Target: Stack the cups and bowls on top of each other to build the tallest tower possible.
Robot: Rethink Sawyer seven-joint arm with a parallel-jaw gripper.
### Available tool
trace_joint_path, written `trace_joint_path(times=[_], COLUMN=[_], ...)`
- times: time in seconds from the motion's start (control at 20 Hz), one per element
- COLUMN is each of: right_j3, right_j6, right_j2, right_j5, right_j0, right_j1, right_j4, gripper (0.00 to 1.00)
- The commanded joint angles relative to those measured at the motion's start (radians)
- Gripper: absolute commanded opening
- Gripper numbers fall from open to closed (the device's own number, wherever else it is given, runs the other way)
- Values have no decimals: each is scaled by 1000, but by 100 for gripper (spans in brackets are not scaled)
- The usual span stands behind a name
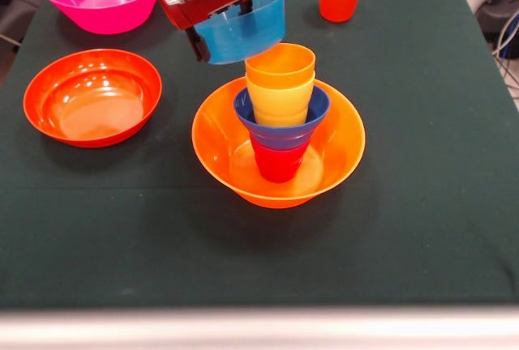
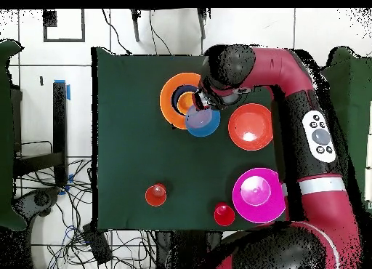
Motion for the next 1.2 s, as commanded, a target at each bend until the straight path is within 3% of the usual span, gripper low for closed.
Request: trace_joint_path(times=[0.05,0.5,0.55,1.2], right_j3=[-44,-56,-55,-96], right_j6=[-144,-132,-131,-142], right_j2=[-29,-27,-26,-32], right_j5=[-58,-57,-60,-12], right_j0=[30,39,38,53], right_j1=[67,75,76,85], right_j4=[-56,-49,-46,-56], gripper=[100,100,0,0])
